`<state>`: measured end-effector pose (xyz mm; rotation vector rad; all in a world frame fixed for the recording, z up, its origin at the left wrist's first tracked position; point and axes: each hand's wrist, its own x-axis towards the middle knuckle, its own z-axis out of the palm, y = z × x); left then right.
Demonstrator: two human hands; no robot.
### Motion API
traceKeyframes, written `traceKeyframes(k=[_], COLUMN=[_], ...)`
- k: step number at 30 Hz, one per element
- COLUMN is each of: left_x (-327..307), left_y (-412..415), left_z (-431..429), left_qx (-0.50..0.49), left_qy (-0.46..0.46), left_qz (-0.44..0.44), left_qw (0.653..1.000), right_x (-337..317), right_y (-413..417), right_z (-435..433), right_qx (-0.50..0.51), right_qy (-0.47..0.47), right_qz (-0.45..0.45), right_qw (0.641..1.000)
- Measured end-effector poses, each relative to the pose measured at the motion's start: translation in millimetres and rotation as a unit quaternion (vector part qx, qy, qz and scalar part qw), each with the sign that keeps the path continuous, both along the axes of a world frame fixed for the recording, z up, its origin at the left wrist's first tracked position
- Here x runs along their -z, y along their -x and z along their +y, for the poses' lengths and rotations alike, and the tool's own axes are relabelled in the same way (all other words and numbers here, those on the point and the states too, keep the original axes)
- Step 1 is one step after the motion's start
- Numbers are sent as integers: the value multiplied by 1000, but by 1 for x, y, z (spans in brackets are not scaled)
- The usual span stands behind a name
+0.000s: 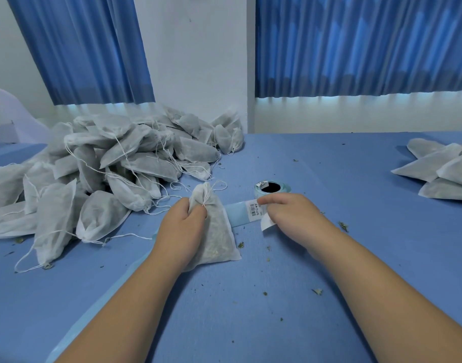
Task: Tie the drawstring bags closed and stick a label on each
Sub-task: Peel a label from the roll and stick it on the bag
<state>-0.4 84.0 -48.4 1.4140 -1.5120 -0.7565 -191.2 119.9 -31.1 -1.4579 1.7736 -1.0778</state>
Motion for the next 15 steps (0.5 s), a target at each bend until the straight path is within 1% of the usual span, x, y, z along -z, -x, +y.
traceKeyframes(k=[4, 6, 8, 9, 11, 12, 15], left_x=[-2, -5, -11, -16, -26, -30, -37], left_y=[1, 6, 16, 23, 43, 54, 89], left_z=[2, 4, 8, 10, 13, 15, 15], left_qx=[11, 29, 68, 93, 151, 178, 263], left_qy=[16, 40, 56, 58, 36, 13, -62], left_qz=[8, 15, 34, 41, 57, 59, 56], left_qw=[1000, 999, 996, 993, 986, 982, 961], right_x=[-7, -11, -17, -21, -27, -29, -31], right_y=[15, 25, 38, 44, 57, 64, 82], right_z=[13, 21, 30, 35, 43, 47, 55], right_qx=[-26, -35, -57, -82, -145, -170, -212], right_qy=[-7, 12, 42, 53, 61, 64, 78], right_qz=[-49, -69, -121, -169, -273, -306, -353], right_qw=[998, 997, 990, 981, 949, 935, 908])
